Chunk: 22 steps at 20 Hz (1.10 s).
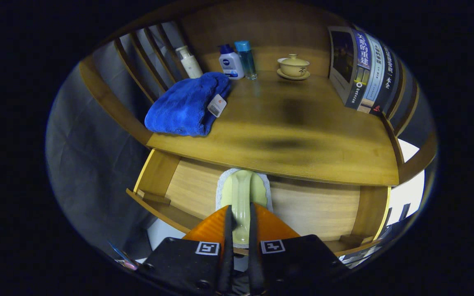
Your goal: Pull open the drawer, take out the items inside it, and place them on the countertop above the cabinet.
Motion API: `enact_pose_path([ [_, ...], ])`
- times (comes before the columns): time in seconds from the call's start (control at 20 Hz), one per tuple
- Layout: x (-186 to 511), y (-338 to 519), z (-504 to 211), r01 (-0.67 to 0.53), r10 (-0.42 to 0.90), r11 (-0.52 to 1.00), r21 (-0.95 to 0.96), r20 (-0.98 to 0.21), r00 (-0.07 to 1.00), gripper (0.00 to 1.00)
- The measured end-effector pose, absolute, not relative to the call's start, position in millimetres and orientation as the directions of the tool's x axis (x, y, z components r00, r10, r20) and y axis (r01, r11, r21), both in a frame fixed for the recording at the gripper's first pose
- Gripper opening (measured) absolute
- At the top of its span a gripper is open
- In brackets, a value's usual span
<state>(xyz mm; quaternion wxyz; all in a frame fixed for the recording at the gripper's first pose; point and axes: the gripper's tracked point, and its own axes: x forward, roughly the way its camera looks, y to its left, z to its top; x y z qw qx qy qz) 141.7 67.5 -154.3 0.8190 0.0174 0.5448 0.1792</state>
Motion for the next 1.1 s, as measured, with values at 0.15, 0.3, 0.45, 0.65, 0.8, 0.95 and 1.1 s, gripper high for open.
enact_pose_path([
  [0.15,144,66,-150,-0.294,0.296,0.935,0.2,-0.896,0.331,0.23],
  [0.3,137,76,-136,-0.286,0.345,0.92,0.268,-0.9,0.266,0.23],
  [0.45,129,62,-116,-0.339,0.306,0.921,0.194,-0.897,0.318,0.23],
  [0.65,113,58,-91,-0.337,0.333,0.922,0.193,-0.84,0.428,0.23],
  [0.8,137,53,-67,-0.345,0.31,0.932,0.114,-0.743,0.593,0.23],
  [0.95,161,62,-56,-0.327,0.303,0.94,0.091,-0.662,0.685,0.22],
  [1.1,186,65,-68,-0.303,0.273,0.951,0.061,-0.624,0.732,0.23],
])
